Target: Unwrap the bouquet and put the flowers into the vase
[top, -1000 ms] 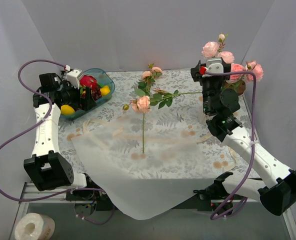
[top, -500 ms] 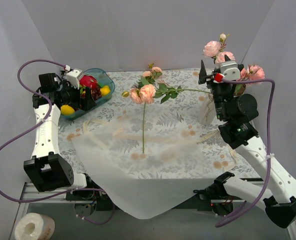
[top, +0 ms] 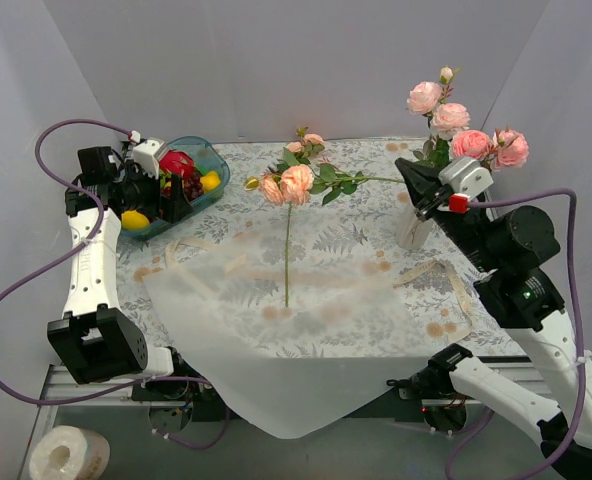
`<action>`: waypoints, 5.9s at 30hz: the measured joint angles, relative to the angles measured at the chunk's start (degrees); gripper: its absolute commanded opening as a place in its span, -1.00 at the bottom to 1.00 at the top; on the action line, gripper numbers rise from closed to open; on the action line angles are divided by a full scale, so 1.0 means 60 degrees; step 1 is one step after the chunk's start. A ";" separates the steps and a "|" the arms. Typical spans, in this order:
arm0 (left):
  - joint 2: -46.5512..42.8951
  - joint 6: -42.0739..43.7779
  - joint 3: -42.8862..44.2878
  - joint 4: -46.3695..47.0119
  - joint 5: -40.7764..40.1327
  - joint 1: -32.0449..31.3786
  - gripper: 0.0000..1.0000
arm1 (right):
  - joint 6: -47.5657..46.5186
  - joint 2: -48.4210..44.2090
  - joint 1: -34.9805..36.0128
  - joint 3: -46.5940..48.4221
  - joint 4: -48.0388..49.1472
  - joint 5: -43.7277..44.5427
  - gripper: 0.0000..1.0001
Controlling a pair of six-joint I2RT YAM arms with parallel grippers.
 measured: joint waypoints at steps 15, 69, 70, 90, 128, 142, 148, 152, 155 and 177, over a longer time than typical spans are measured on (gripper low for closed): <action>0.0000 0.0069 0.0182 -0.0222 -0.0025 0.0000 0.96 | 0.0379 0.0215 0.0714 -0.4444 -0.0062 -0.0339 -0.97; -0.0062 0.0350 0.0321 -0.0441 -0.0331 0.0000 0.96 | -0.0936 0.4506 0.0459 -0.0131 0.5071 0.2991 -0.07; -0.0062 0.0353 0.0310 -0.0437 -0.0328 0.0000 0.96 | -0.1107 0.4747 0.0470 0.0208 0.4692 0.2969 -0.06; -0.0066 0.0506 -0.0058 -0.0302 -0.0328 0.0000 0.96 | -0.5657 0.7515 0.1949 0.0612 0.4648 0.5763 0.80; 0.0364 0.1096 0.0699 -0.0554 -0.0984 0.0000 0.96 | -0.8725 1.2244 0.0739 0.1657 1.0987 0.8987 0.71; 0.0627 0.0980 0.0718 -0.0659 -0.0918 0.0000 0.97 | -0.9752 1.2080 0.0572 0.2495 1.1828 0.8958 0.71; 0.0627 0.0962 0.0718 -0.0659 -0.0896 0.0000 0.96 | -0.9792 1.1169 0.0091 0.2637 1.1923 0.9020 0.72; 0.0627 0.0958 0.0718 -0.0659 -0.0863 0.0000 0.96 | -0.9755 1.0484 -0.0168 0.2681 1.1989 0.9125 0.72; 0.0627 0.0951 0.0718 -0.0659 -0.0863 0.0000 0.96 | -0.9723 1.0003 -0.0204 0.2677 1.2036 0.9289 0.74; 0.0248 0.0892 0.0623 -0.0652 -0.0834 0.0000 0.96 | -0.5042 0.7559 0.2131 0.1909 0.7071 0.8258 0.81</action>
